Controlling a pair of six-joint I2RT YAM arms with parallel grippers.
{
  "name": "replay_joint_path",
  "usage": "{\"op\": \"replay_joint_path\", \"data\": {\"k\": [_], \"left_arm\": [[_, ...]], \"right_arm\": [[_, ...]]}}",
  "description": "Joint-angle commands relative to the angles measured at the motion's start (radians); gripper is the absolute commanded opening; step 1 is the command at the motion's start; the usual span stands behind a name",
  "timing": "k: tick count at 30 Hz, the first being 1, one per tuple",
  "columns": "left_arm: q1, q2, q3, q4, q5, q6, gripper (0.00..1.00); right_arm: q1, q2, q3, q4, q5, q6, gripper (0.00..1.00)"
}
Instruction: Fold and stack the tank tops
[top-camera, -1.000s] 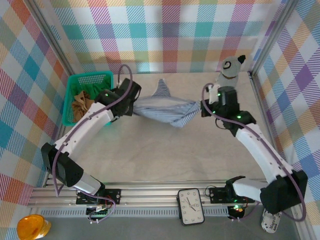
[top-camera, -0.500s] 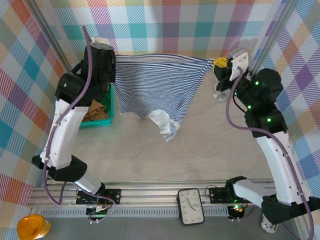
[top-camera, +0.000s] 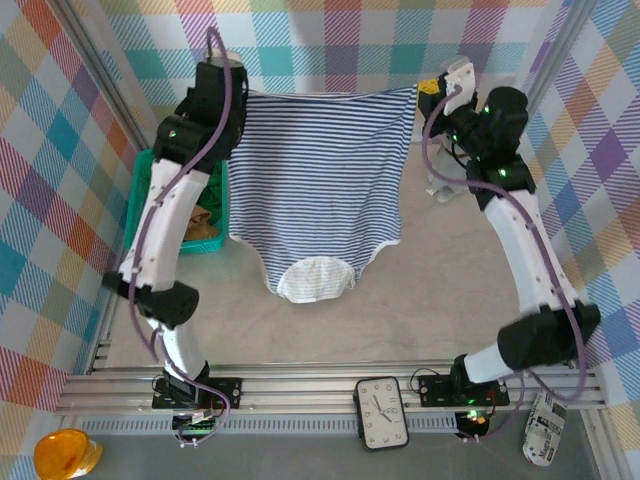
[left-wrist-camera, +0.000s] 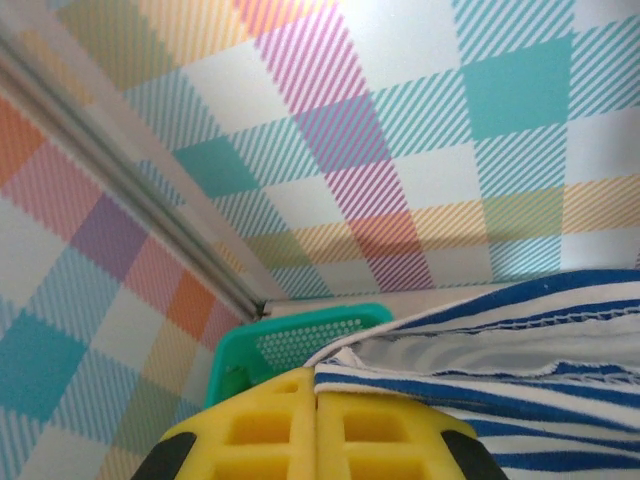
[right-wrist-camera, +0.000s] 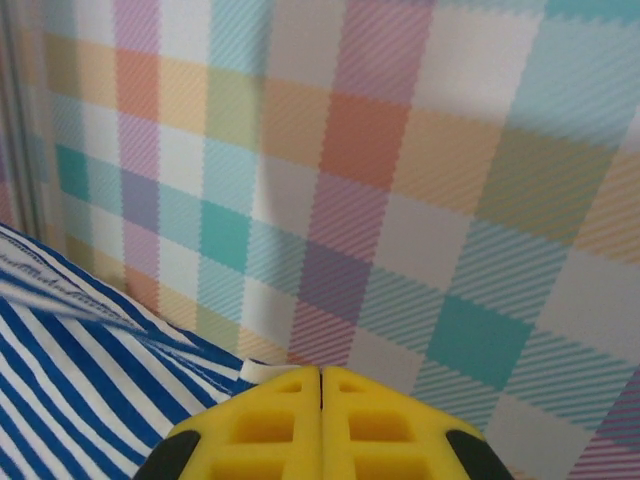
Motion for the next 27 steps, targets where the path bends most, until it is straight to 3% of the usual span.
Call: {"op": "replay_joint_path", "data": {"k": [1, 8, 12, 15, 19, 23, 27], "left_arm": [[0.028, 0.11, 0.182, 0.102, 0.036, 0.084, 0.0], [0.057, 0.185, 0.278, 0.265, 0.091, 0.182, 0.0], [0.058, 0.159, 0.268, 0.263, 0.154, 0.186, 0.0], [0.052, 0.103, 0.189, 0.171, 0.206, 0.157, 0.0], [0.044, -0.071, -0.128, 0.061, 0.273, 0.076, 0.0], [0.033, -0.356, -0.685, 0.203, 0.294, -0.01, 0.0], [0.001, -0.512, -1.077, 0.211, 0.336, -0.156, 0.0]], "right_arm": [[-0.05, 0.089, 0.13, 0.126, -0.084, 0.086, 0.0], [-0.079, 0.212, 0.35, 0.082, -0.134, 0.025, 0.0], [-0.109, 0.155, 0.314, 0.097, -0.202, 0.025, 0.0], [-0.11, 0.073, 0.211, -0.001, -0.298, -0.076, 0.0], [-0.109, -0.086, -0.031, -0.091, -0.337, -0.205, 0.0], [-0.106, -0.221, -0.274, -0.291, -0.339, -0.364, 0.08], [-0.087, -0.366, -0.592, -0.38, -0.315, -0.532, 0.07]]}}
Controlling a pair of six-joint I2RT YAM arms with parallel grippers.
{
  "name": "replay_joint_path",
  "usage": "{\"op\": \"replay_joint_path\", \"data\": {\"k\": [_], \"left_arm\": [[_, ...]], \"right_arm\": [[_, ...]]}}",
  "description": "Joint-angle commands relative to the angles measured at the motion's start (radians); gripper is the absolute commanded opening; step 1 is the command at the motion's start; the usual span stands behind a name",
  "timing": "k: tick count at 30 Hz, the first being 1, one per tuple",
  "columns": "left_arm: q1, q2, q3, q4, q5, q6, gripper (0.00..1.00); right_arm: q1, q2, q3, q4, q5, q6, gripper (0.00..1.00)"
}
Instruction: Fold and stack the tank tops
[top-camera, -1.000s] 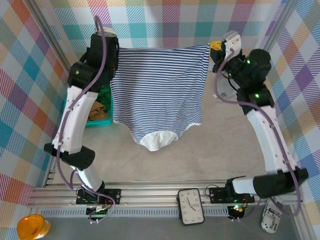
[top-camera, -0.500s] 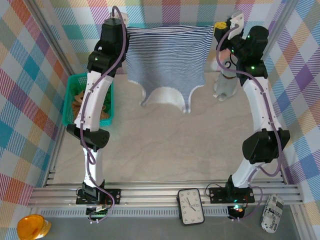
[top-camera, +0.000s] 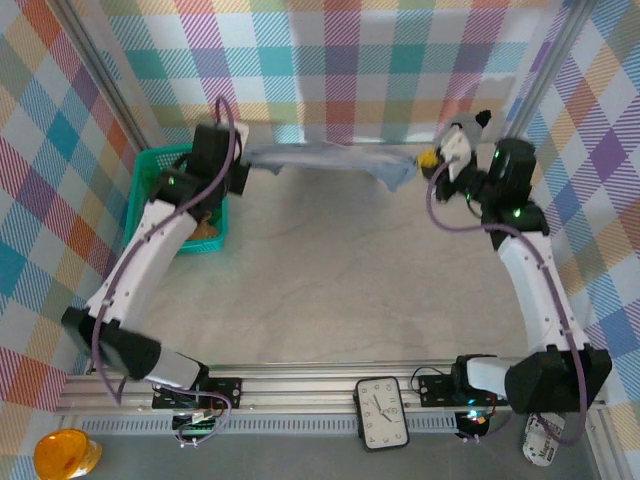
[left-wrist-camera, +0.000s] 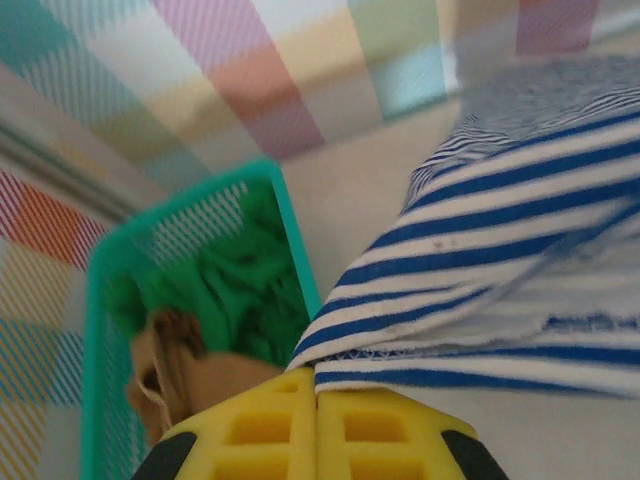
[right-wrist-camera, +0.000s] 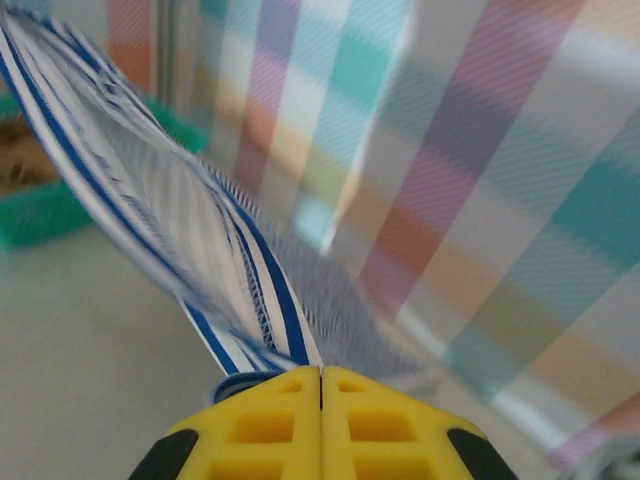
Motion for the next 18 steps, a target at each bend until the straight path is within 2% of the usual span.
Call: {"op": "replay_joint_path", "data": {"k": [1, 4, 7, 10, 12, 16, 18], "left_arm": [[-0.033, -0.08, -0.248, 0.03, 0.067, -0.179, 0.0], [-0.111, -0.131, -0.472, 0.076, 0.065, -0.322, 0.0], [-0.164, -0.132, -0.59, 0.03, 0.059, -0.487, 0.0], [-0.214, -0.14, -0.675, 0.016, 0.09, -0.634, 0.0], [-0.257, -0.14, -0.706, -0.011, 0.063, -0.714, 0.0], [-0.271, -0.144, -0.741, -0.117, 0.036, -0.826, 0.0], [-0.274, -0.161, -0.758, -0.142, 0.065, -0.849, 0.0]], "right_arm": [[0.016, -0.082, -0.193, -0.135, -0.02, -0.205, 0.08], [0.068, -0.166, -0.387, -0.157, 0.024, -0.33, 0.1], [0.125, -0.231, -0.535, -0.179, 0.082, -0.411, 0.12], [0.176, -0.284, -0.633, -0.196, 0.112, -0.419, 0.12], [0.208, -0.306, -0.663, -0.242, 0.129, -0.433, 0.13], [0.256, -0.378, -0.711, -0.3, 0.135, -0.427, 0.12], [0.273, -0.401, -0.722, -0.332, 0.13, -0.426, 0.11]]}}
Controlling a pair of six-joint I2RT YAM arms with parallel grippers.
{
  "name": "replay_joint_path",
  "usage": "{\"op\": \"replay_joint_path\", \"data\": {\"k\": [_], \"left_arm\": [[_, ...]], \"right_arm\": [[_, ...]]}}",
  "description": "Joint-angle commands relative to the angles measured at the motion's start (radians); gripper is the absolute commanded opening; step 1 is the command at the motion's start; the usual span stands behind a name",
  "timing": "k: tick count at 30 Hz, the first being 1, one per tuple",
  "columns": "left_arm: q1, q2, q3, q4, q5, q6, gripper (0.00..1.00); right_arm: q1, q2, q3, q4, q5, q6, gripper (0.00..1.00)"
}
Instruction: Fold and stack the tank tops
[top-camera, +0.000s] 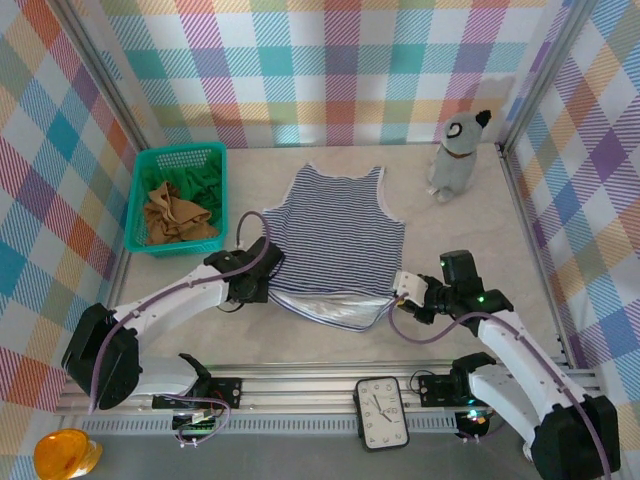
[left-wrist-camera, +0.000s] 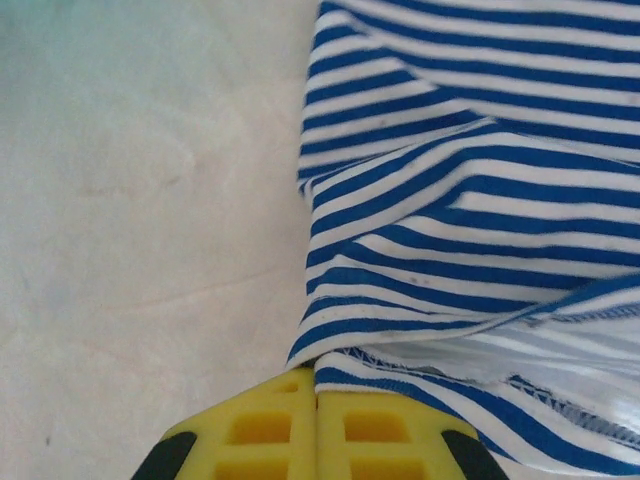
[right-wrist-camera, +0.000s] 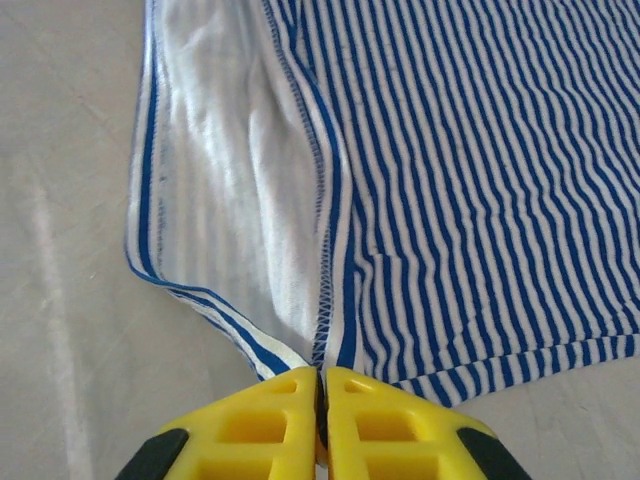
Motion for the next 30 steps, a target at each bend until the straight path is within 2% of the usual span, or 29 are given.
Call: {"op": "replay_joint_path", "data": {"k": [1, 5, 9, 14, 16, 18, 20, 22, 25, 26, 28, 30], "left_arm": [[-0.011, -0.045, -0.035, -0.105, 0.006, -0.136, 0.0], [-0.013, -0.059, -0.068, -0.204, -0.015, -0.201, 0.01], [-0.029, -0.073, -0.106, -0.214, 0.029, -0.24, 0.08], [-0.062, -0.076, -0.077, -0.291, 0.041, -0.287, 0.34], [-0.066, -0.084, -0.068, -0.313, 0.077, -0.298, 0.38], [-0.068, -0.099, -0.03, -0.372, 0.089, -0.305, 0.41], [-0.067, -0.13, 0.005, -0.4, 0.085, -0.303, 0.44], [-0.057, -0.154, 0.034, -0.376, 0.08, -0.283, 0.51], [-0.005, -0.109, 0.058, -0.263, 0.148, -0.236, 0.52], [0.008, -0.083, 0.066, -0.226, 0.162, -0.223, 0.52], [0.047, -0.008, 0.082, -0.146, 0.191, -0.187, 0.52], [0.083, 0.051, 0.099, -0.085, 0.232, -0.161, 0.52]], "right_arm": [[0.034, -0.039, -0.016, -0.1, -0.014, -0.051, 0.11], [0.092, -0.066, -0.015, -0.209, 0.02, -0.114, 0.11], [0.139, -0.064, -0.023, -0.262, 0.057, -0.154, 0.13], [0.144, -0.076, 0.019, -0.35, 0.064, -0.191, 0.22], [0.144, -0.08, 0.054, -0.406, 0.087, -0.214, 0.33], [0.144, -0.088, 0.088, -0.417, 0.119, -0.21, 0.36], [0.144, -0.079, 0.117, -0.346, 0.112, -0.133, 0.37], [0.144, -0.058, 0.138, -0.182, 0.069, 0.052, 0.4], [0.147, 0.047, 0.157, 0.015, -0.111, 0.282, 0.47], [0.166, 0.094, 0.168, 0.028, -0.147, 0.303, 0.49], [0.233, 0.191, 0.191, 0.036, -0.093, 0.315, 0.53], [0.254, 0.258, 0.189, 0.088, -0.072, 0.355, 0.53]]}}
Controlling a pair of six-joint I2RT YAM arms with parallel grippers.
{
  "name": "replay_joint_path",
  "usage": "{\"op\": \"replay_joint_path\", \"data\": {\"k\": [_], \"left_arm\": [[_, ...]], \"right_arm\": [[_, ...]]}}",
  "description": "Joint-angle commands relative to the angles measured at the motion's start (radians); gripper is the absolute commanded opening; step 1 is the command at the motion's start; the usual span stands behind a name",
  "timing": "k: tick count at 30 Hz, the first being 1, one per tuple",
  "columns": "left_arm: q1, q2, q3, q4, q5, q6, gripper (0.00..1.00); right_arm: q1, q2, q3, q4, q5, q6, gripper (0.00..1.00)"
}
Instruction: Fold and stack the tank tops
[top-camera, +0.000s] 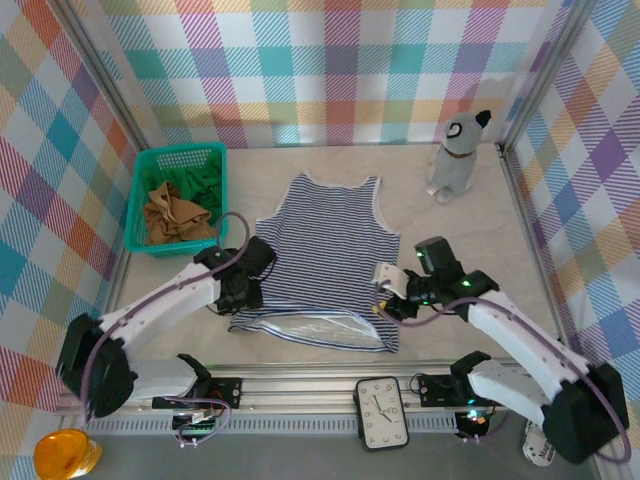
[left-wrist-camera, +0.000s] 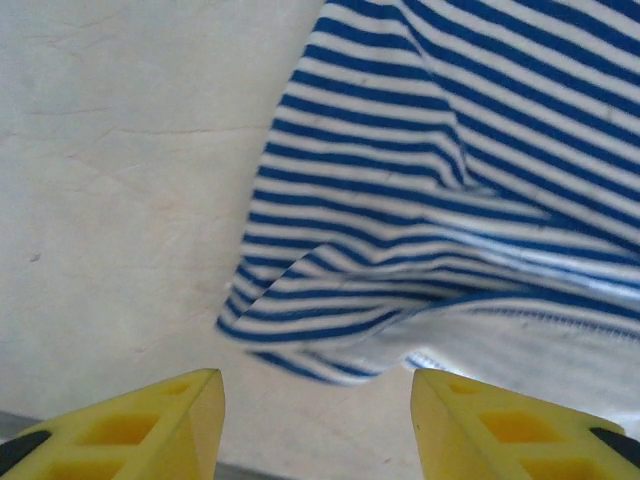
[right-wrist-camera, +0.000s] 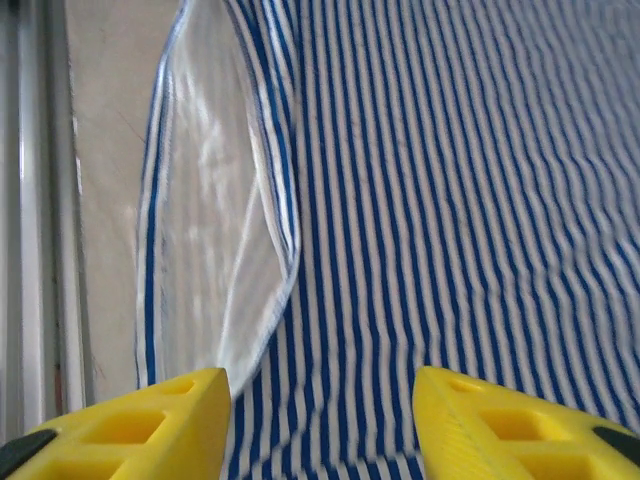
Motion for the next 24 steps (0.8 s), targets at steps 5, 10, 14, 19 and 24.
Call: {"op": "replay_joint_path", "data": {"k": [5, 10, 14, 19, 24], "left_arm": [[0.097, 0.198, 0.075, 0.233, 0.15, 0.123, 0.52], [0.117, 0.354, 0.179, 0.277, 0.201, 0.19, 0.52], [0.127, 0.452, 0.233, 0.308, 0.241, 0.238, 0.52], [0.133, 0.569, 0.326, 0.294, 0.268, 0.283, 0.51], [0.133, 0.649, 0.383, 0.268, 0.27, 0.322, 0.51]], "right_arm": [[0.173, 0.18, 0.009, 0.186, 0.026, 0.28, 0.53], [0.231, 0.348, 0.111, 0.125, 0.116, 0.279, 0.51], [0.254, 0.453, 0.158, 0.086, 0.175, 0.164, 0.49], [0.255, 0.527, 0.181, 0.064, 0.193, 0.111, 0.42], [0.256, 0.559, 0.185, 0.032, 0.152, 0.036, 0.37]]}}
